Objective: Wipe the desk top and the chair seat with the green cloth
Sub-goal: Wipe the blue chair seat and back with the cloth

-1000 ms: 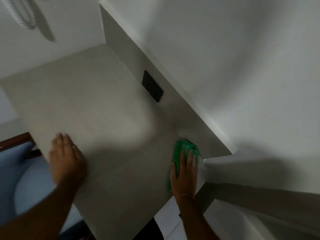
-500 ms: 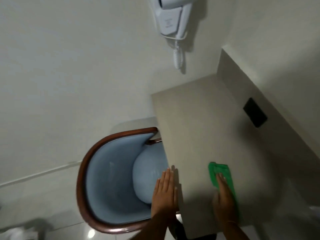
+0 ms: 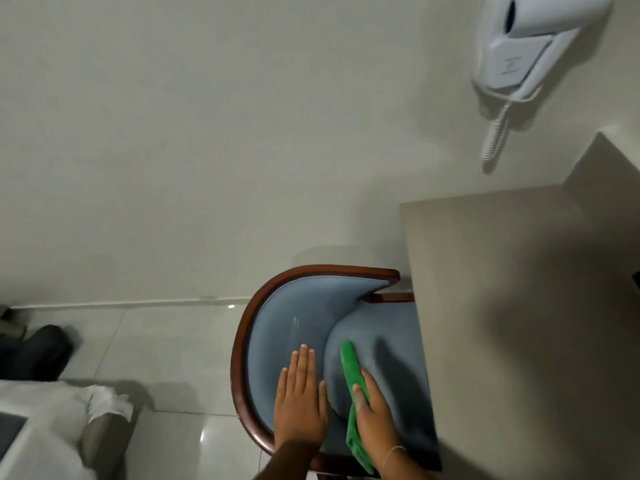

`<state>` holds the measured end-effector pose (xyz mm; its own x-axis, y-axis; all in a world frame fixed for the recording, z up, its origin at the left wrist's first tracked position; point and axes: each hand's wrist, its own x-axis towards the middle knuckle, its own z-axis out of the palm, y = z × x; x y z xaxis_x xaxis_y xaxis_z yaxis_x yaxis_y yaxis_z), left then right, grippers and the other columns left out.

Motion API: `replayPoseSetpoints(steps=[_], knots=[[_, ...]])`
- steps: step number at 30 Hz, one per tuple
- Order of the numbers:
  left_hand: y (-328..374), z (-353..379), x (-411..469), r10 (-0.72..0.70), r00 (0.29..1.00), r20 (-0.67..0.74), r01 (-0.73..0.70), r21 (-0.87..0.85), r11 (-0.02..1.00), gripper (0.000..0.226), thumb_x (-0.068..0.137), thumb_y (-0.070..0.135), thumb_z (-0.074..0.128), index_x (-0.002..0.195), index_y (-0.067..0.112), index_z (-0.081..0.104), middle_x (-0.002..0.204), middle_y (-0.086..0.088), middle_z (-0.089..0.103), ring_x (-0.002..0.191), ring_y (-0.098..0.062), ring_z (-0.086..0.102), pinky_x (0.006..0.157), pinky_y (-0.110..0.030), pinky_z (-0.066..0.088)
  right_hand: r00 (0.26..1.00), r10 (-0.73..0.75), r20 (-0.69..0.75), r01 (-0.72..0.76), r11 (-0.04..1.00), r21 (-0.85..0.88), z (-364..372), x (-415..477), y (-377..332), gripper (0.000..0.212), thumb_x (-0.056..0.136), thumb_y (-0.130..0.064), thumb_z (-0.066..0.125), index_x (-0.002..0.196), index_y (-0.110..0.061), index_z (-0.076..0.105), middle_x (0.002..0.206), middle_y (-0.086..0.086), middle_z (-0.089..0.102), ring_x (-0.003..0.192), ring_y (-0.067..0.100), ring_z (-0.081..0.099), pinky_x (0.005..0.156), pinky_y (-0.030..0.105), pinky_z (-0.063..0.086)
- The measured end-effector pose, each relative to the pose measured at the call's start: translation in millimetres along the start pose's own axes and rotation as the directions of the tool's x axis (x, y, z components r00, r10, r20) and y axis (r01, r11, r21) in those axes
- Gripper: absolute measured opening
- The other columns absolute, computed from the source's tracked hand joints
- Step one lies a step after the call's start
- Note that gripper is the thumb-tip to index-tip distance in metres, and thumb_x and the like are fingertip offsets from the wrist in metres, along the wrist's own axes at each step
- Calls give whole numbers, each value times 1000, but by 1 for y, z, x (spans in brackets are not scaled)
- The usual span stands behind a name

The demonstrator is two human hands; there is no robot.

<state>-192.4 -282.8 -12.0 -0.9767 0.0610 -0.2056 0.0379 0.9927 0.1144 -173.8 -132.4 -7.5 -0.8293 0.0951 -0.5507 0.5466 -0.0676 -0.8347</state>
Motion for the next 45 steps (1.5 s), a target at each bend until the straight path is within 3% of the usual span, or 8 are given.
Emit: replayPoseSetpoints(steps=[9,12,16,20,30,36,39,45], knots=[[-138,20,58,-39,994,101,37,28,999,74,105,54,4,169,17,6,178,-3,-5,165,-23,-9,130,-43,-8,979,145,146,-126,983,-131,142,43,42,45,107,-9,46,152,-16,47,157,1,50,140,8,46,112,13,32],[-178,28,98,17,997,74,-24,105,994,70,107,47,24,169,14,17,178,-6,3,166,-27,1,133,-48,2,972,149,183,-115,977,-182,191,74,61,46,111,-16,37,156,-21,39,159,-13,37,149,8,36,106,-7,26],[-212,38,131,178,983,43,-183,187,965,74,104,46,37,170,18,17,179,-7,10,167,-27,8,133,-54,15,967,121,224,-56,960,-276,238,103,96,58,112,-22,28,163,-24,1,171,-10,-6,160,10,-4,133,35,-1],[-205,45,160,157,988,1,-155,156,976,74,101,39,30,170,14,16,179,-10,8,167,-31,3,134,-53,11,980,113,163,-79,977,-199,255,156,106,57,112,-33,18,159,-33,-14,171,-10,-15,161,15,-6,133,49,5],[-204,54,160,130,981,-141,-140,-64,988,71,94,8,47,164,10,36,175,-11,26,165,-30,17,133,-50,16,946,124,-300,-76,983,168,261,325,50,62,112,-30,28,164,-15,-3,173,0,-10,161,16,-6,132,36,-4],[-207,51,160,129,986,-104,-136,-62,989,74,94,15,49,166,17,31,178,-6,18,167,-26,6,134,-47,8,994,27,109,-4,978,-209,256,205,117,63,111,-37,25,161,-33,-14,168,-17,-22,158,5,-12,128,27,-6],[-206,51,161,126,986,-109,-132,-51,990,83,91,6,58,167,20,28,179,-3,14,167,-22,-1,135,-39,-3,958,89,272,83,821,-564,201,137,162,62,109,-42,29,163,-31,2,166,-22,-13,160,6,-3,122,9,-8],[-204,48,163,115,988,-108,-119,-33,992,85,89,6,59,167,21,29,180,-2,14,167,-21,-2,134,-36,-7,898,360,252,11,554,-832,96,105,162,56,99,-63,36,153,-48,36,170,-16,19,156,11,27,127,28,25]])
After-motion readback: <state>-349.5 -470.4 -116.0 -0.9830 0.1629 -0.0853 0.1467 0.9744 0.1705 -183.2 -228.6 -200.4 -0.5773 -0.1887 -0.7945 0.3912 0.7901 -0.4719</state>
